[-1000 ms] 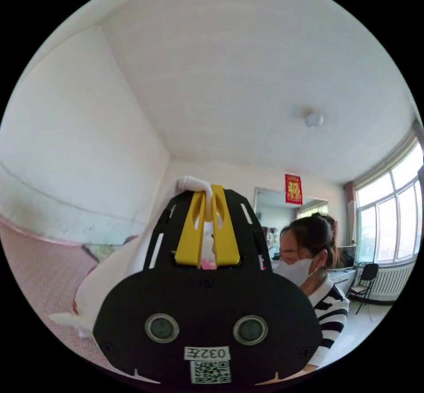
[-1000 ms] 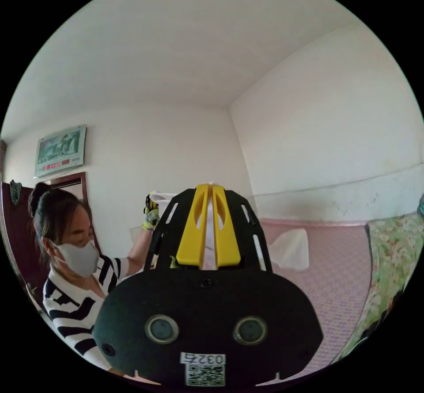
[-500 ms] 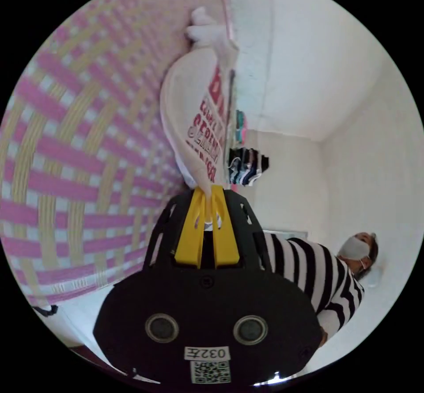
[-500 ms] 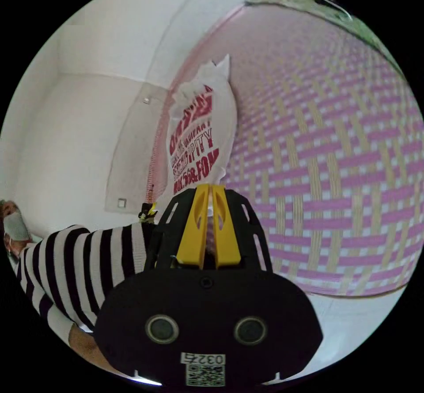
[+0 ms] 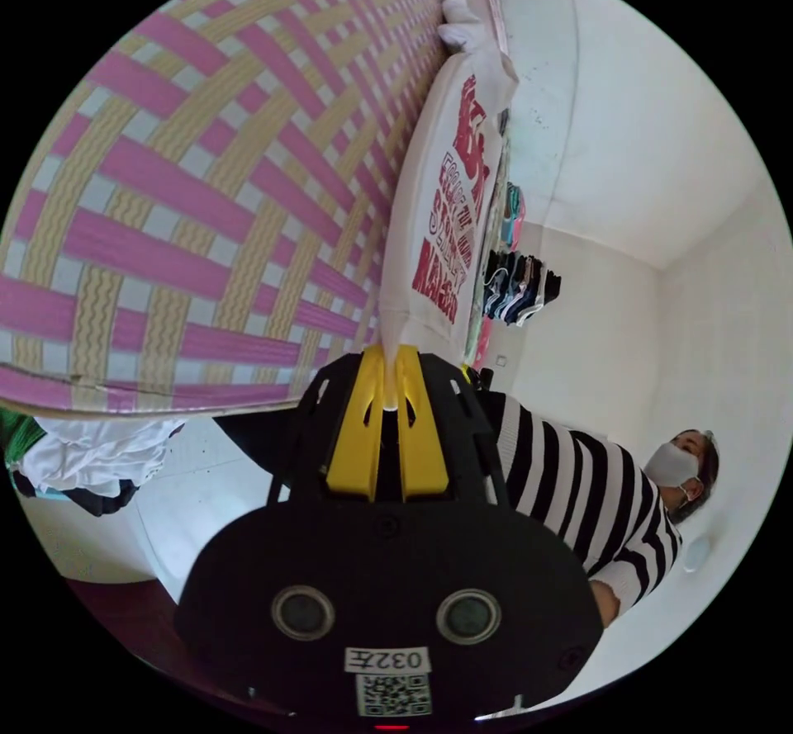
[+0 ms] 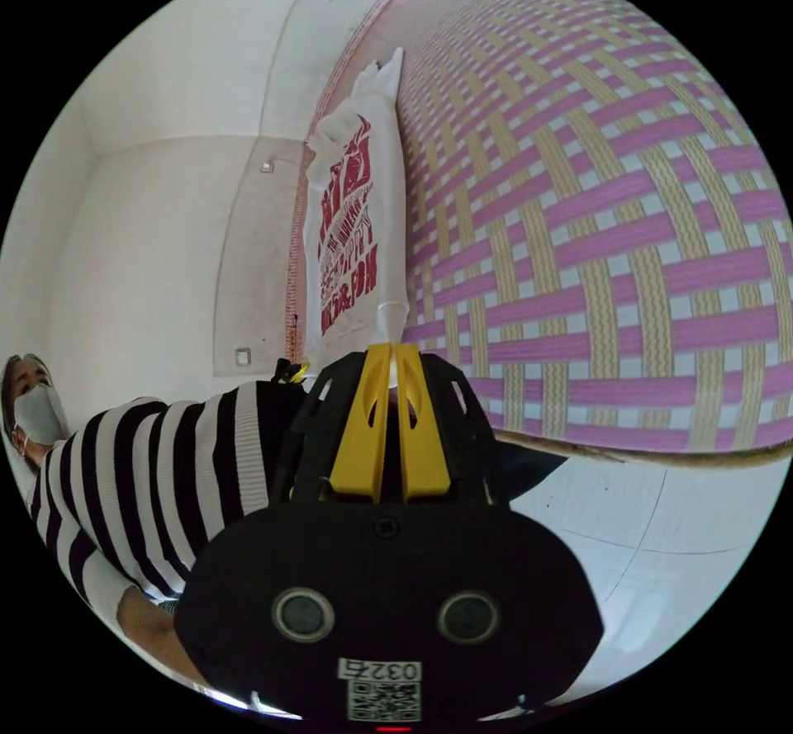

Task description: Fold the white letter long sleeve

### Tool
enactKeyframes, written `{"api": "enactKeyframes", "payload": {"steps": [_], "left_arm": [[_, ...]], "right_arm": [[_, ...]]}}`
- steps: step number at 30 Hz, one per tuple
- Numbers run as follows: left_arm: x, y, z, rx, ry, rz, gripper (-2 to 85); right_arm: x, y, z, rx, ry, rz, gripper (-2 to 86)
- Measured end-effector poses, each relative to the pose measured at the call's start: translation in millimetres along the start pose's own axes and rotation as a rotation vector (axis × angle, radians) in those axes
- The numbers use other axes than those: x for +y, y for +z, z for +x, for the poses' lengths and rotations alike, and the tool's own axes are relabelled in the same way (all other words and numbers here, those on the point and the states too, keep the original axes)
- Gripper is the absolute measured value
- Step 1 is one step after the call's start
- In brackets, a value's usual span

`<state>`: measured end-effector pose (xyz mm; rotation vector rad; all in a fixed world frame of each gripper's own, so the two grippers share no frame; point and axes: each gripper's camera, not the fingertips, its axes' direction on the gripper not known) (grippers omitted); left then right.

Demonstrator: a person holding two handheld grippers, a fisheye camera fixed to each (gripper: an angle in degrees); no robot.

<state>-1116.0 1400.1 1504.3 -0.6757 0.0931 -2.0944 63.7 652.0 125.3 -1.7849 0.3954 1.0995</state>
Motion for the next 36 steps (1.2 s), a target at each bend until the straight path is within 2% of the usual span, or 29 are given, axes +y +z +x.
{"api": "enactKeyframes", "payload": {"steps": [8, 14, 18, 22, 25, 31, 36], "left_arm": [[17.2, -1.3, -3.1, -0.055, -0.017, -0.049, -1.5], [35.0, -8.9, -16.4, -0.053, -0.077, 0.013, 0.7], [58.8, -39.9, -15.5, -0.060, -0.097, 0.139, 1.7], [62.7, -61.0, 9.0, -0.075, 0.017, 0.313, -0.6], [27.2, -44.7, 37.6, -0.040, 0.130, 0.316, -0.8], [-91.9, 55.9, 116.6, -0.016, 0.335, 0.147, -0.9], [-190.9, 158.8, 202.6, -0.261, 0.513, -0.038, -0.9]], "right_arm": [[17.1, 8.1, -3.8, 0.054, 0.053, -0.052, -0.8], [11.4, 20.9, -17.6, 0.162, 0.100, -0.102, 3.1], [-4.5, 0.4, -50.1, 0.306, 0.047, 0.000, 3.1], [-30.6, 14.3, -70.8, 0.241, -0.054, 0.005, 0.3], [-57.6, 35.5, -84.5, 0.181, -0.103, 0.008, -0.4], [-151.2, 54.6, -130.6, 0.150, -0.230, 0.054, -0.4], [-272.6, 57.8, -181.5, 0.233, -0.325, 0.106, 0.5]]}}
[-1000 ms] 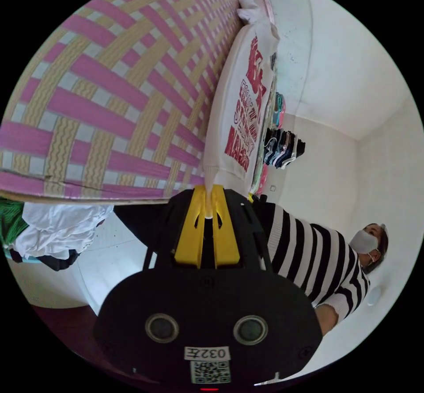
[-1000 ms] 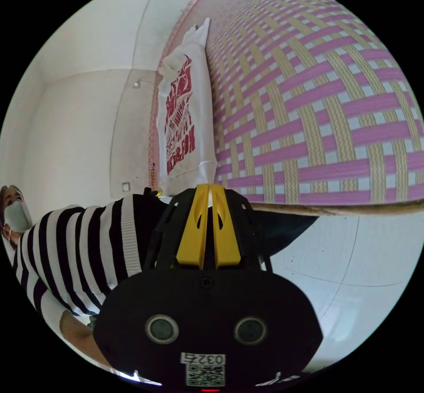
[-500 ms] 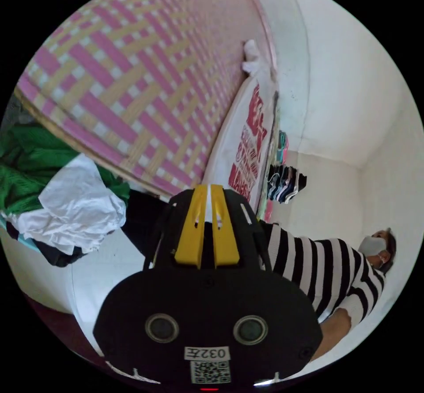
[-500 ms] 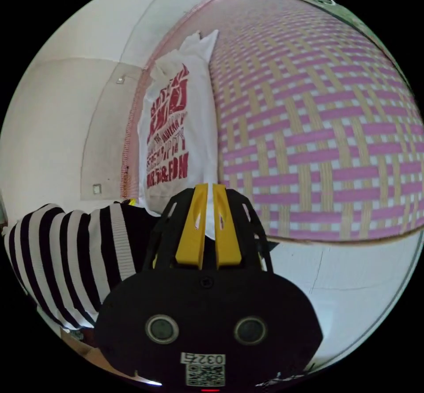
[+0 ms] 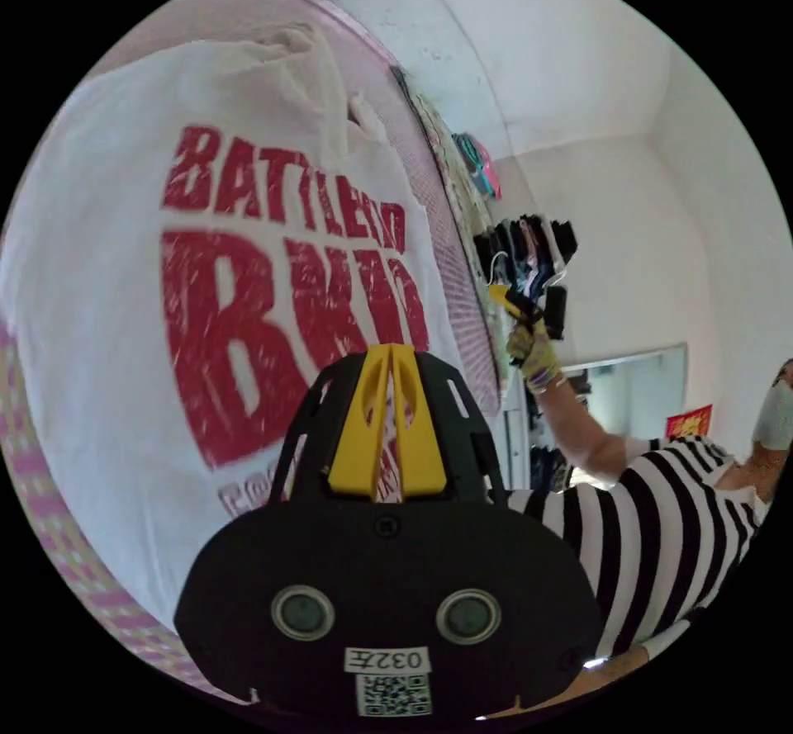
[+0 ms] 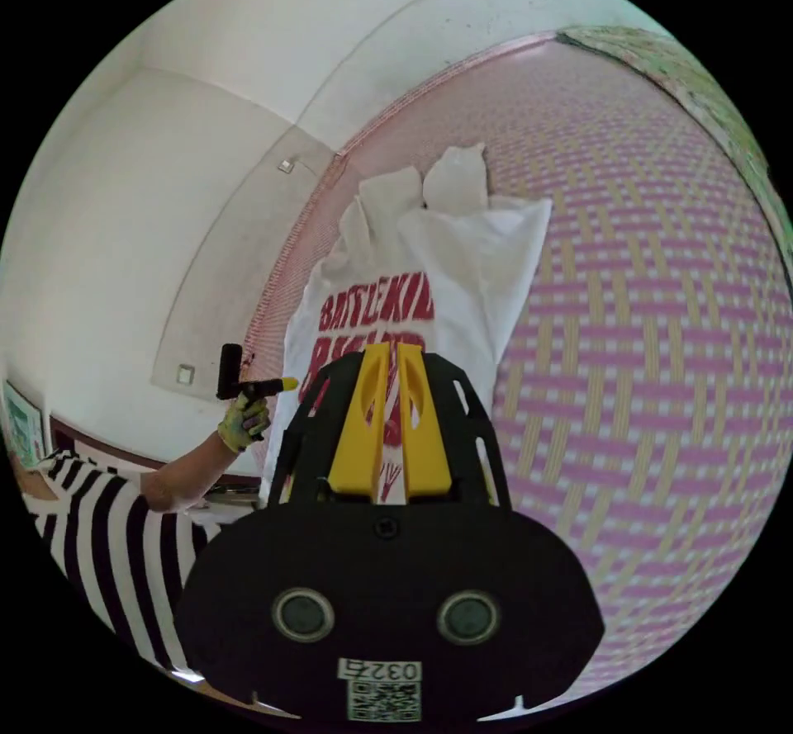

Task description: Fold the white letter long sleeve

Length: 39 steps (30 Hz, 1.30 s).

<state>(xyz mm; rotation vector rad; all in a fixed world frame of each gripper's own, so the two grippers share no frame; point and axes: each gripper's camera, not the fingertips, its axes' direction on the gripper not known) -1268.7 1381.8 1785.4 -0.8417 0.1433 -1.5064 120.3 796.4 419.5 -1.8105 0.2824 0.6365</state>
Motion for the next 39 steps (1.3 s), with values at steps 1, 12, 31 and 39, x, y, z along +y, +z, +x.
{"api": "enactKeyframes", "payload": {"steps": [1, 12, 31, 39], "left_arm": [[-13.5, 6.5, 4.8, -0.020, 0.023, -0.014, -0.9], [-170.5, 95.1, 39.9, -0.394, 0.247, -0.237, -0.9], [-162.1, 123.7, 44.2, -0.503, 0.273, -0.331, -0.9], [-165.6, 122.2, 48.3, -0.529, 0.284, -0.337, -0.9]], "right_arm": [[-16.1, 2.8, 0.2, 0.017, -0.004, -0.001, 0.7], [-267.0, 117.1, 53.5, 0.207, 0.073, -0.187, 7.6], [-148.1, -89.1, 9.6, 0.085, 0.102, 0.479, -1.0], [62.0, -218.9, -131.2, 0.699, 0.003, 0.842, -1.0]]}}
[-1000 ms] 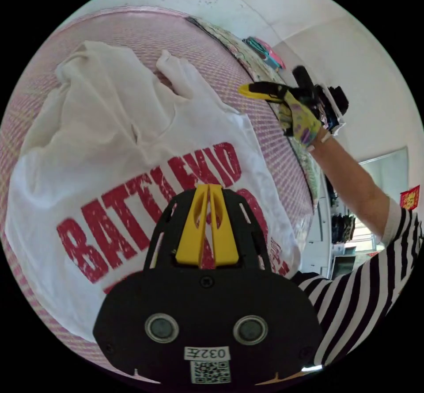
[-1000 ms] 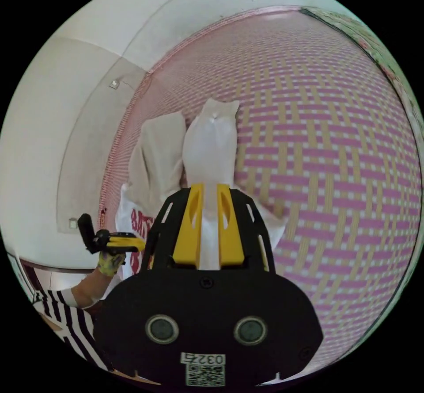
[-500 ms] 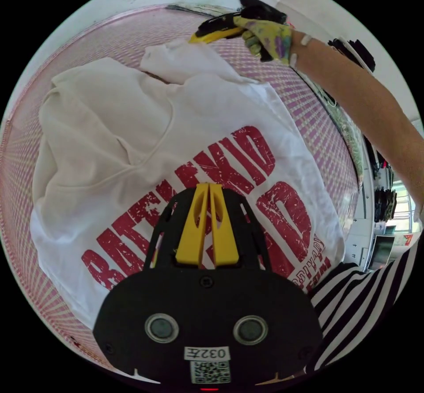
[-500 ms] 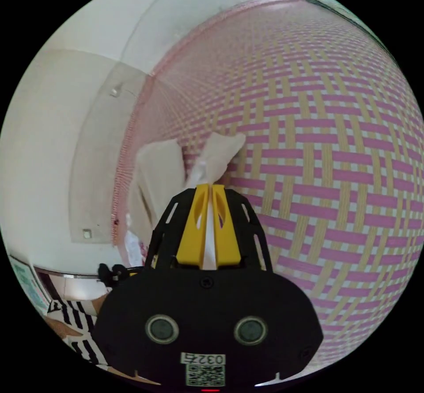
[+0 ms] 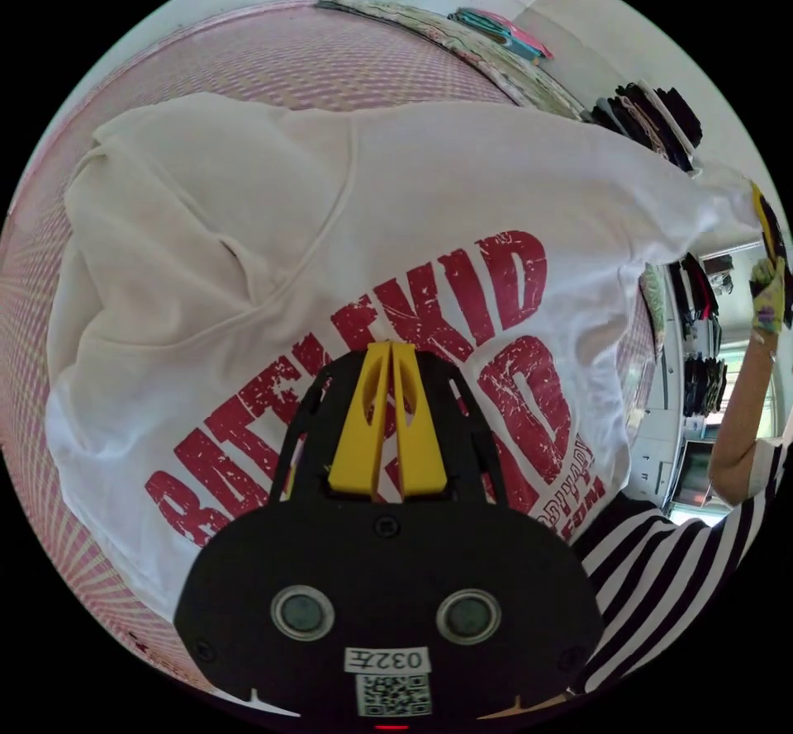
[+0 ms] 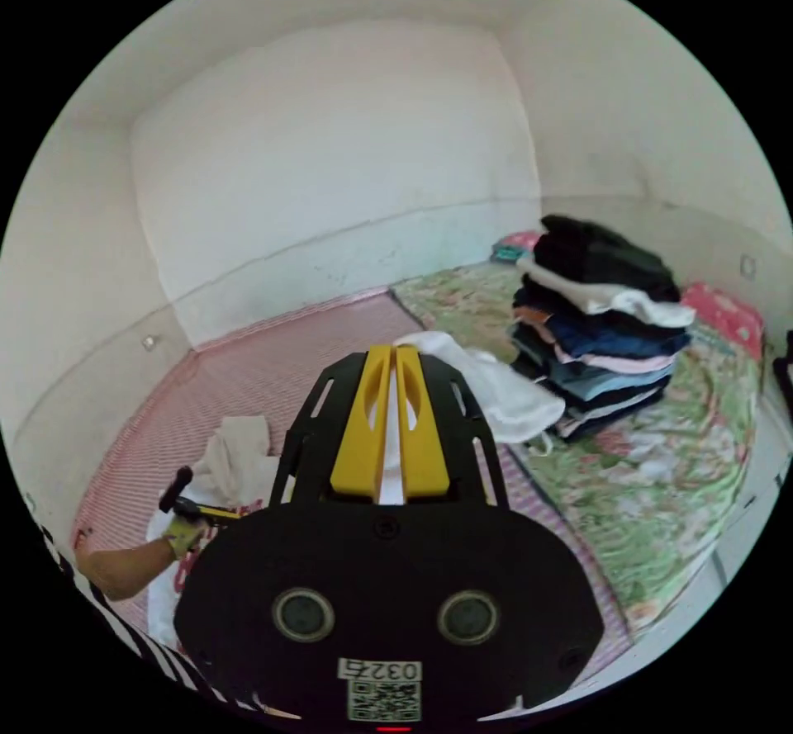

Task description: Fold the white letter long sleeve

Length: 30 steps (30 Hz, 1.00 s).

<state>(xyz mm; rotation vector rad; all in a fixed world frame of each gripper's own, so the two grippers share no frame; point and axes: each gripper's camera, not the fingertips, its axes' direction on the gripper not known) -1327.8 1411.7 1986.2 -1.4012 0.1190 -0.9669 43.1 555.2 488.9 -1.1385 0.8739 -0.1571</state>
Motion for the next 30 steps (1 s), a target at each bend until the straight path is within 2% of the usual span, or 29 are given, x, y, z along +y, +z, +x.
{"api": "enactKeyframes", "payload": {"steps": [3, 5, 7, 9, 12, 13, 15, 17, 20, 24, 28, 30], "left_arm": [[-5.9, -1.5, -1.5, 0.000, 0.003, -0.028, -0.9], [-9.7, -2.3, -4.6, 0.013, -0.001, -0.046, -0.9], [-12.6, -3.0, -8.6, 0.031, -0.012, -0.058, -0.9], [-14.9, -3.9, -13.3, 0.051, -0.025, -0.066, -0.9], [-15.6, -5.1, -18.2, 0.071, -0.039, -0.065, -0.9], [-15.7, -5.3, -18.8, 0.072, -0.040, -0.064, -0.9], [-16.2, -6.3, -19.1, 0.068, -0.043, -0.062, -0.9], [-16.7, -7.0, -17.8, 0.055, -0.045, -0.061, -0.9], [-18.5, -8.1, -13.0, 0.019, -0.035, -0.066, -0.9], [-16.4, -9.2, -9.9, -0.010, -0.035, -0.049, -0.9], [-13.7, -9.9, -12.6, -0.003, -0.063, -0.033, -0.9], [-15.0, -10.2, -10.4, -0.023, -0.062, -0.040, -0.9]], "right_arm": [[-12.2, -25.2, -8.3, 0.163, -0.082, 0.070, -1.0], [-30.8, -15.7, 6.8, 0.207, -0.072, 0.037, -0.8], [-50.7, 19.2, 39.4, 0.188, -0.015, -0.100, -0.6], [-54.8, 109.2, 104.2, 0.175, 0.134, -0.492, 0.4], [-18.3, 170.1, 163.4, 0.145, 0.268, -0.699, 3.8], [-11.6, 170.7, 171.1, 0.127, 0.291, -0.683, 4.3], [15.5, 151.2, 198.2, 0.061, 0.398, -0.527, 5.0], [38.1, 137.4, 216.8, 0.091, 0.454, -0.473, 5.1], [75.1, 135.3, 245.9, 0.092, 0.525, -0.505, 5.5], [129.2, 174.3, 278.7, -0.108, 0.723, -0.639, 8.5], [156.6, 205.2, 289.1, -0.164, 0.854, -0.658, 11.3], [161.8, 218.6, 289.8, -0.177, 0.901, -0.608, 10.4]]}}
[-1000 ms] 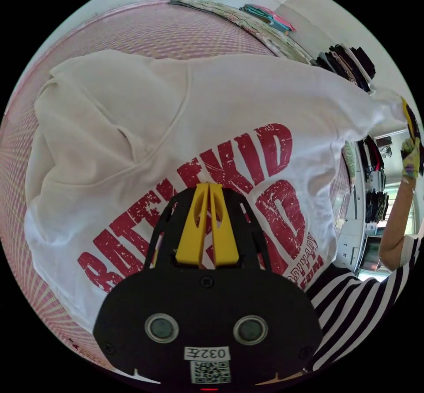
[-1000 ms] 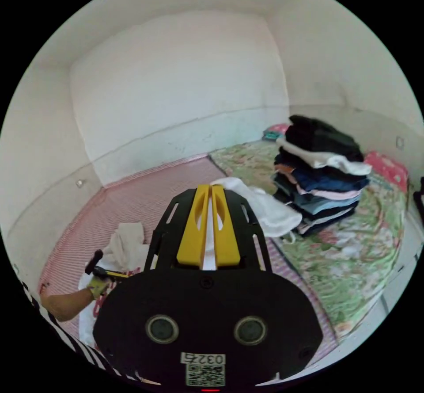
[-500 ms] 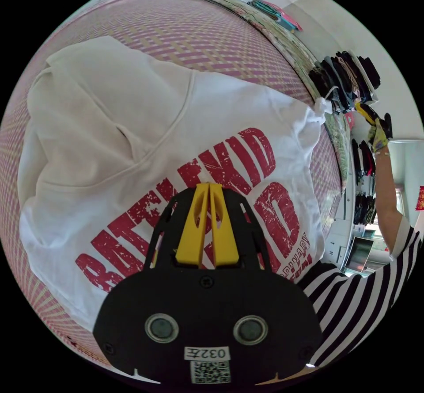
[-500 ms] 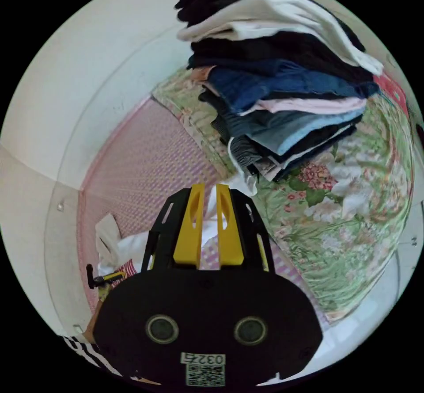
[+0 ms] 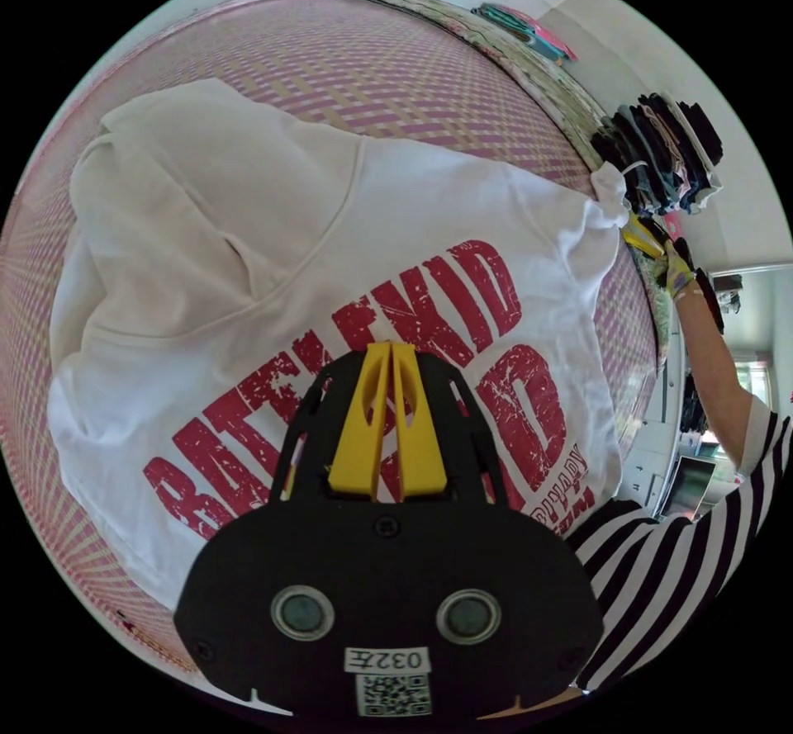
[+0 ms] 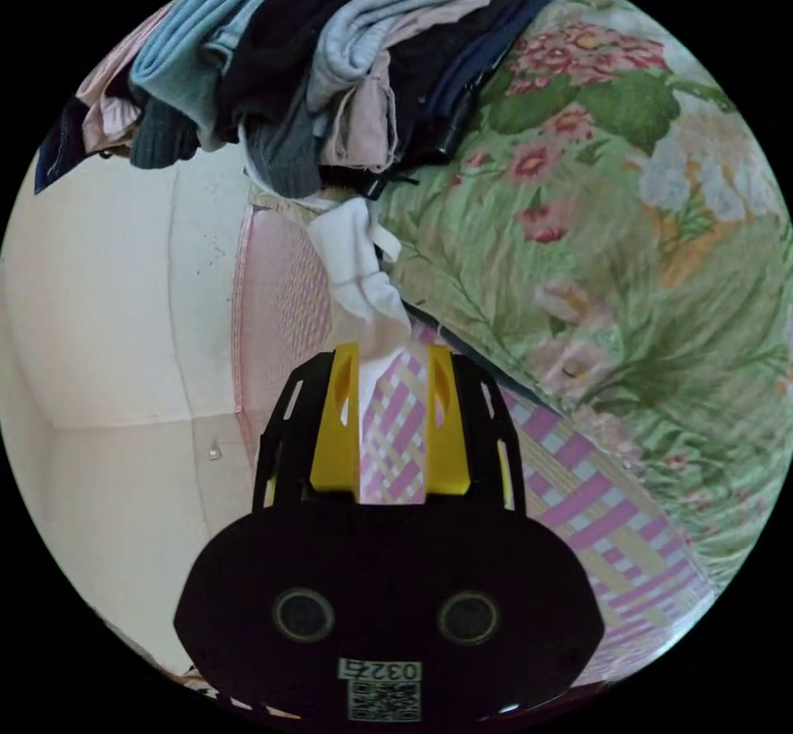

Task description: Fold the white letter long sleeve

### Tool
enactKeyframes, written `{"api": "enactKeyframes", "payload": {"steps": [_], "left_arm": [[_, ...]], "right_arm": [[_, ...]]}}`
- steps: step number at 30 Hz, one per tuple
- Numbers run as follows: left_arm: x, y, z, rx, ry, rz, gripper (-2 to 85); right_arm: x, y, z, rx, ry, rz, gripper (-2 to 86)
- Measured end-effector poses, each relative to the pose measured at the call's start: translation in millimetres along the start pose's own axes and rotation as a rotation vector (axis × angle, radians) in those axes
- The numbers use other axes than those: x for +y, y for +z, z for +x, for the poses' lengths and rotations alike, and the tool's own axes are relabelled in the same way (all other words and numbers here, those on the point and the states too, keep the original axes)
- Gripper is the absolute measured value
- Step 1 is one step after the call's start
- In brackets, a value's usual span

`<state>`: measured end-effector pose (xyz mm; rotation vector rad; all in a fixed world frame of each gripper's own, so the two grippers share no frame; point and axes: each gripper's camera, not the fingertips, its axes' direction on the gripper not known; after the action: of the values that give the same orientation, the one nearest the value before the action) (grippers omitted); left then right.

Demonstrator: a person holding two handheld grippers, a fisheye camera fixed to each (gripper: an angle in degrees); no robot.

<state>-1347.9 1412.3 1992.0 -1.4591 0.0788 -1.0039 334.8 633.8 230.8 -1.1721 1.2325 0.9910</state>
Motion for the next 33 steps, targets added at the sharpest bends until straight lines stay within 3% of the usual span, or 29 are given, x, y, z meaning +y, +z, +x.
{"api": "enactKeyframes", "payload": {"steps": [5, 11, 16, 19, 23, 27, 33], "left_arm": [[-1.1, -0.5, 4.1, -0.039, 0.011, -0.008, -0.9], [4.6, -1.4, -4.7, -0.011, -0.005, 0.023, -0.9], [6.0, -2.0, -10.6, 0.002, 0.000, 0.025, -0.9], [5.0, -2.5, -15.1, 0.013, 0.004, 0.014, -0.9], [7.3, -2.8, -26.0, 0.056, -0.012, 0.019, -0.9], [11.8, -3.3, -32.7, 0.072, -0.032, 0.036, -0.9], [14.3, -4.8, -31.4, 0.029, -0.033, 0.030, -0.9]], "right_arm": [[-4.5, 16.6, 6.7, -0.111, 0.043, 0.039, 0.4], [83.3, -81.3, -49.5, -0.182, -0.234, 0.460, -0.9], [153.8, -130.3, -140.8, 0.104, -0.560, 0.668, -0.8], [128.3, -112.3, -165.2, 0.224, -0.590, 0.594, 0.0], [35.6, -42.4, -107.3, 0.361, -0.361, 0.245, 7.2], [47.2, -55.5, -49.1, 0.277, -0.233, 0.327, 6.4], [72.6, -30.1, -10.5, 0.248, -0.316, 0.192, 4.9]]}}
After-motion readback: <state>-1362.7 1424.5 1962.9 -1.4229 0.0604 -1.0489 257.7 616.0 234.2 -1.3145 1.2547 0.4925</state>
